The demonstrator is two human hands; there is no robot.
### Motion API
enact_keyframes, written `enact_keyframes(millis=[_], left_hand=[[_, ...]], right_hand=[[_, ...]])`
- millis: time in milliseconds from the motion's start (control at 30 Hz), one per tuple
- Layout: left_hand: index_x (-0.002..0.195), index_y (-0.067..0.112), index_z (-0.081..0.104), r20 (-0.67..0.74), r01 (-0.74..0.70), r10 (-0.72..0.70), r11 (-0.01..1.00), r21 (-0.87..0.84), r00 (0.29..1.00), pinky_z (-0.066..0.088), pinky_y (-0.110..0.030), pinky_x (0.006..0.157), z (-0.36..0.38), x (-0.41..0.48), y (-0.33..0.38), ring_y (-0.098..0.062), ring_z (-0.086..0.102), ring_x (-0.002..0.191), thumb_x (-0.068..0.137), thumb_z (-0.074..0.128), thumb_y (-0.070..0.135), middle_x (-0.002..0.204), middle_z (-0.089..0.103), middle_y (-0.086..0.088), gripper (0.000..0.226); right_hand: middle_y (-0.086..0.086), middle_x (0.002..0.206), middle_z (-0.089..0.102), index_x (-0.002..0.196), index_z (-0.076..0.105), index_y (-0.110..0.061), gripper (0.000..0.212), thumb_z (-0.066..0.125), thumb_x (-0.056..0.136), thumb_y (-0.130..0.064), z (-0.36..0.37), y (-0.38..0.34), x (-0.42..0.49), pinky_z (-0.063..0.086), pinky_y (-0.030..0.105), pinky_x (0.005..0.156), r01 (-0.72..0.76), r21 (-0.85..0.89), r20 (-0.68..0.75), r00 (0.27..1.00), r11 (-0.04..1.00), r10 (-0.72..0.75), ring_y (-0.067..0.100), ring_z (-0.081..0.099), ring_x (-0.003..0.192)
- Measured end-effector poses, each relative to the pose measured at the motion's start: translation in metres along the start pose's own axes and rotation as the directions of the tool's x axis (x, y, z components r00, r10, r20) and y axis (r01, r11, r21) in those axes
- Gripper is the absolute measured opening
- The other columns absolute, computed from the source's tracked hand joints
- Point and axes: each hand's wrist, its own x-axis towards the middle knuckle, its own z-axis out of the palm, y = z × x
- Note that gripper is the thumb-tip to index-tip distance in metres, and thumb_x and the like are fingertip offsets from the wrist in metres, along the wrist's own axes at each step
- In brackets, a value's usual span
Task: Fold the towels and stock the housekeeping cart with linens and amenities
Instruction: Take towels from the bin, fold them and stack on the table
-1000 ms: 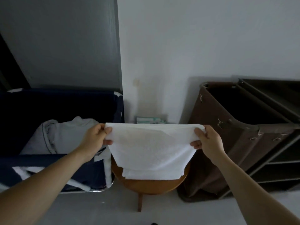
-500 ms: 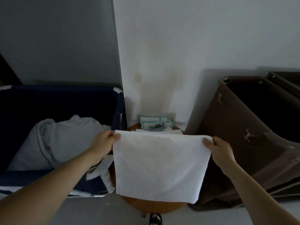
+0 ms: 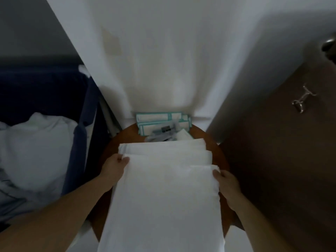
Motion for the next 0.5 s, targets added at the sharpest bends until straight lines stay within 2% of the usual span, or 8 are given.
enact_keyframes(millis=[67, 167, 267, 333, 400, 500], left_hand=[[0.120, 0.004, 0.057, 0.002, 0.023, -0.023, 1.000, 0.008, 1.000, 0.039, -0.030, 0.070, 0.008, 0.007, -0.006, -0.020, 0.053, 0.088, 0.102, 0.048, 0.033, 0.099, 0.057, -0.006, 0.035], [0.118, 0.008, 0.056, -0.011, 0.030, -0.030, 1.000, -0.005, 0.999, 0.040, -0.032, 0.070, 0.010, 0.009, -0.009, -0.024, 0.055, 0.090, 0.103, 0.046, 0.033, 0.100, 0.059, -0.008, 0.031], [0.108, 0.018, 0.055, -0.105, -0.088, 0.073, 0.986, -0.145, 0.992, 0.041, -0.030, 0.065, 0.006, 0.003, -0.003, -0.022, 0.058, 0.088, 0.103, 0.045, 0.033, 0.096, 0.059, -0.003, 0.019], [0.106, 0.022, 0.052, -0.201, -0.188, 0.151, 0.965, -0.182, 0.968, 0.041, -0.027, 0.064, 0.001, 0.000, 0.005, -0.014, 0.057, 0.086, 0.103, 0.044, 0.034, 0.095, 0.058, 0.003, 0.015], [0.112, 0.023, 0.049, -0.237, -0.237, 0.196, 0.959, -0.157, 0.951, 0.041, -0.025, 0.066, -0.002, 0.006, 0.013, -0.010, 0.056, 0.087, 0.104, 0.043, 0.034, 0.096, 0.057, 0.007, 0.015], [0.118, 0.015, 0.051, -0.169, -0.198, 0.180, 0.975, -0.099, 0.969, 0.047, -0.035, 0.077, 0.004, 0.028, 0.023, -0.022, 0.058, 0.095, 0.104, 0.043, 0.030, 0.104, 0.060, -0.003, 0.022]], right_hand=[[0.019, 0.104, 0.064, 0.096, 0.063, -0.013, 0.018, 0.053, 0.101, -0.027, 0.002, 0.002, 0.008, 0.051, 0.049, 0.088, -0.022, -0.023, -0.006, 1.000, 0.999, 0.022, 0.039, 0.061, 0.098], [0.020, 0.103, 0.063, 0.089, 0.061, -0.015, 0.017, 0.053, 0.101, -0.026, 0.004, -0.001, 0.014, 0.051, 0.051, 0.089, 0.000, -0.047, -0.012, 1.000, 0.999, 0.000, 0.040, 0.061, 0.097], [0.012, 0.099, 0.066, 0.092, 0.064, -0.021, 0.013, 0.057, 0.098, -0.030, 0.005, -0.008, 0.016, 0.054, 0.053, 0.086, 0.085, -0.003, -0.045, 0.995, 0.996, -0.085, 0.035, 0.063, 0.092], [0.003, 0.095, 0.068, 0.090, 0.065, -0.026, 0.012, 0.059, 0.097, -0.035, 0.006, -0.012, 0.018, 0.056, 0.049, 0.082, 0.125, 0.052, -0.085, 0.989, 0.991, -0.121, 0.028, 0.065, 0.088], [-0.003, 0.090, 0.067, 0.086, 0.065, -0.034, 0.013, 0.059, 0.095, -0.040, 0.009, -0.015, 0.029, 0.054, 0.040, 0.072, 0.161, 0.056, -0.148, 0.977, 0.985, -0.151, 0.021, 0.064, 0.083], [-0.007, 0.090, 0.064, 0.085, 0.061, -0.033, 0.016, 0.056, 0.095, -0.045, 0.017, -0.013, 0.060, 0.043, 0.028, 0.062, 0.144, -0.015, -0.198, 0.970, 0.989, -0.145, 0.014, 0.060, 0.081]])
